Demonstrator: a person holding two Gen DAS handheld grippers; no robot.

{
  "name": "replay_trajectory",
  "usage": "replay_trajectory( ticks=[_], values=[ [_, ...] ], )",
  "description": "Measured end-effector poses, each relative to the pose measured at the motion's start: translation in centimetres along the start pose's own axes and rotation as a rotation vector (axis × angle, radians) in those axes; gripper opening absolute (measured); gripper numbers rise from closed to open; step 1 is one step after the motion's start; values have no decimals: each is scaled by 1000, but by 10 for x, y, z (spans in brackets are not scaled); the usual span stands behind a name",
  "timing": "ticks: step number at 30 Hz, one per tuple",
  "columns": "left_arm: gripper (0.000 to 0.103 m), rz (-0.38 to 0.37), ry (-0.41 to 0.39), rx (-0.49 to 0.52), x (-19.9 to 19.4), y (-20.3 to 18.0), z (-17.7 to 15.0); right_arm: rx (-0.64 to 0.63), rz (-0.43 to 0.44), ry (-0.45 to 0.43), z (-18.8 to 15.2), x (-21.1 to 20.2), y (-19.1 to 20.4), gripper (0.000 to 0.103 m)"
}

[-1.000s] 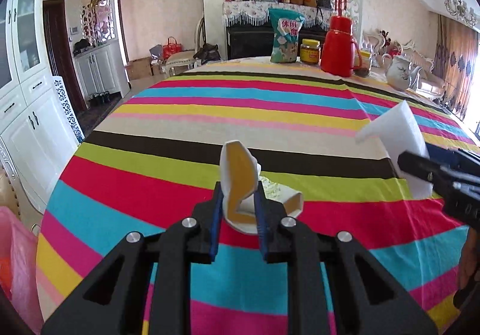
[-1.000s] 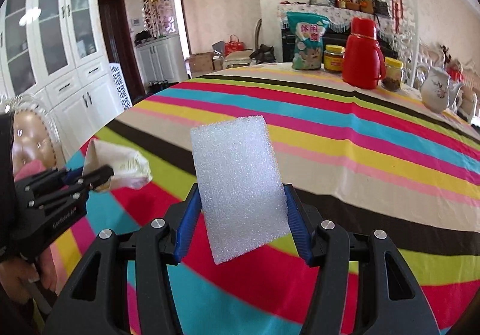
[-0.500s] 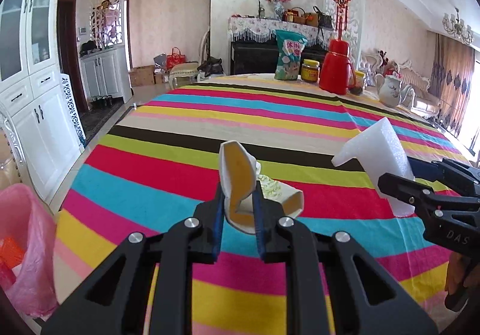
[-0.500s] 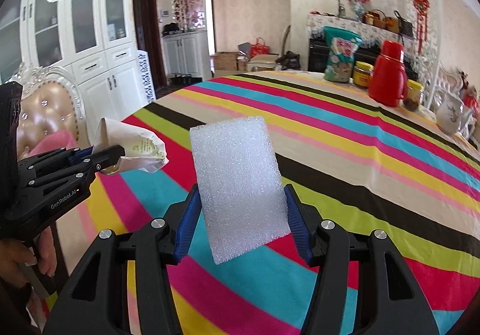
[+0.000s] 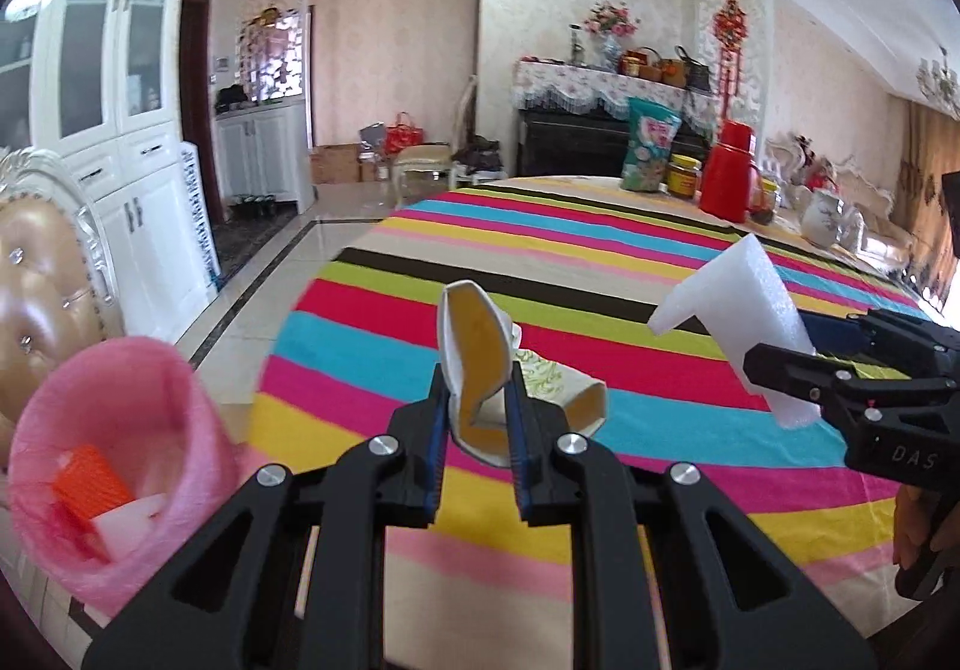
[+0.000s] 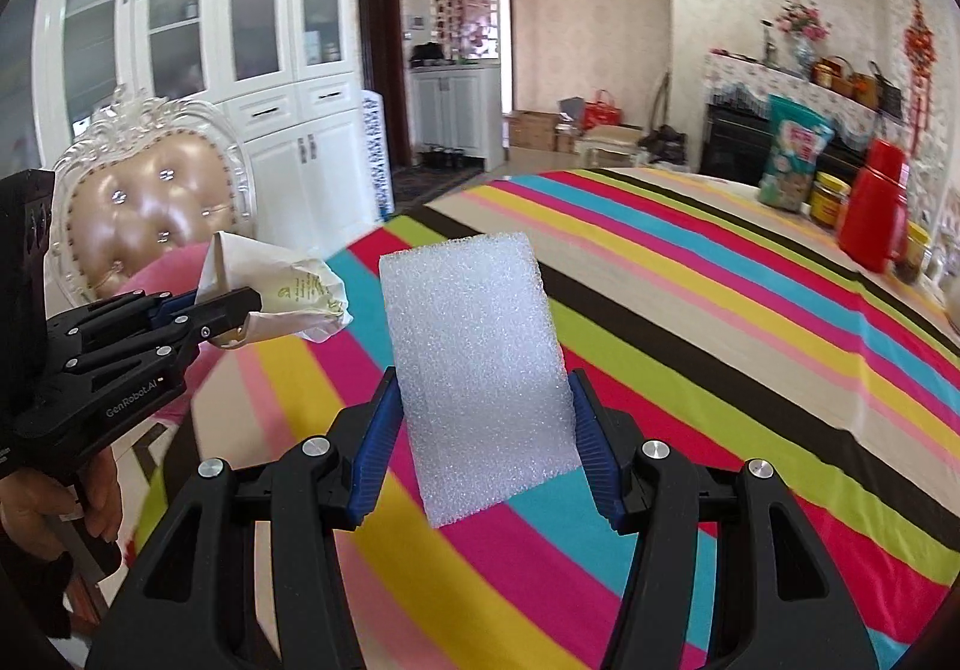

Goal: Collect trash
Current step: 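Carry the foam block and paper cup to the pink bin, then open both grippers over the pink bin to drop the foam and cup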

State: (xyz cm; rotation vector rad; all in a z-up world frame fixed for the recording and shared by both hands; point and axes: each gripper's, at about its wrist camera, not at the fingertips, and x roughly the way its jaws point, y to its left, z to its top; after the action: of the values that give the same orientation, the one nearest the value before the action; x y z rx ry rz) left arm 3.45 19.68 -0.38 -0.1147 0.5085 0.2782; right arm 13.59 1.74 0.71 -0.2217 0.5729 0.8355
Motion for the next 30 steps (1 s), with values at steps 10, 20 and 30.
replay_trajectory(
  ticks=[10, 20, 30],
  values=[
    [17, 168, -42, -65, -42, 100, -8, -69, 158, -11, 34, 35, 91, 54],
    [17, 347, -29, -149, -61, 200, -18, -124, 276, -1, 60, 79, 175, 54],
    [17, 422, 12, -210, -48, 246, -38, -148, 343, 36, 71, 123, 227, 55]
  ],
)
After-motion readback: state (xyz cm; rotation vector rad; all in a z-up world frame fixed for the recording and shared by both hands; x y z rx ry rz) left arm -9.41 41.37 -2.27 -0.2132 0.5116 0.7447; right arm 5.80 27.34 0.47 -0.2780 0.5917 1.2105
